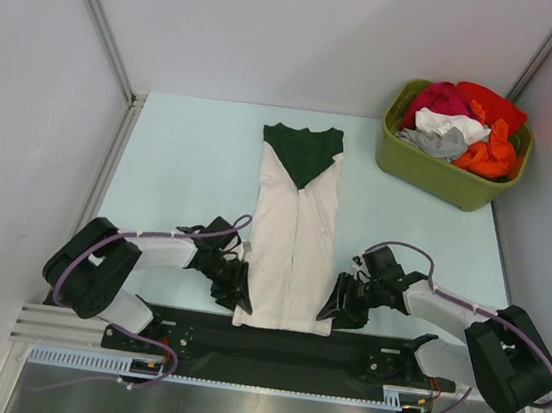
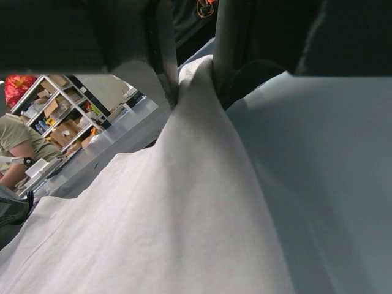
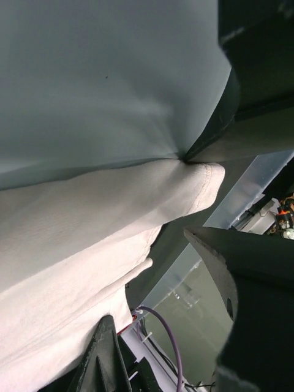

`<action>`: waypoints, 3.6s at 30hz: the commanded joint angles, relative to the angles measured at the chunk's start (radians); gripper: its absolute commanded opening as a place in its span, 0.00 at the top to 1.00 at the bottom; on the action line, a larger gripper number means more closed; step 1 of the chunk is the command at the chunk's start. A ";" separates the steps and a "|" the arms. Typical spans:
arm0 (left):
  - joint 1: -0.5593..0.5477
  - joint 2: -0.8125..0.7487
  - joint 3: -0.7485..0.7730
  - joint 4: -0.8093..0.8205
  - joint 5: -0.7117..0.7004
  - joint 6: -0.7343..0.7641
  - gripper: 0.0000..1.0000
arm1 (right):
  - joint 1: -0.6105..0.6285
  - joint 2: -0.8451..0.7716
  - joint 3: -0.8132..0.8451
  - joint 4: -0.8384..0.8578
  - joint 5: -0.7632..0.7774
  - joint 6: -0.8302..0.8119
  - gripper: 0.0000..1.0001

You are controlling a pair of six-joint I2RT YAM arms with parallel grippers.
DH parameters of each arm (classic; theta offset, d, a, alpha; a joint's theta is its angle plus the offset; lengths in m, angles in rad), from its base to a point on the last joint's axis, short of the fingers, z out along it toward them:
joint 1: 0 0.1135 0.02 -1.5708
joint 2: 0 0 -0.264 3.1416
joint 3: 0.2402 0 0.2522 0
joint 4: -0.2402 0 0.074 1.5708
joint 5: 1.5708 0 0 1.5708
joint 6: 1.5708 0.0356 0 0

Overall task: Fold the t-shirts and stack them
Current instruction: Fold the tshirt

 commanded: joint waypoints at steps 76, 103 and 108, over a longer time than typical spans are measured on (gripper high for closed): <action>0.389 0.671 1.032 -0.102 0.050 -0.137 1.00 | -0.356 1.001 1.508 -0.469 0.043 -0.403 1.00; 0.231 0.372 0.988 -0.268 -0.307 0.135 0.56 | -0.166 0.667 1.219 -0.331 0.491 -0.360 0.46; 0.145 0.411 0.929 -0.163 -0.332 0.069 0.57 | -0.058 0.670 1.167 -0.241 0.664 -0.334 0.48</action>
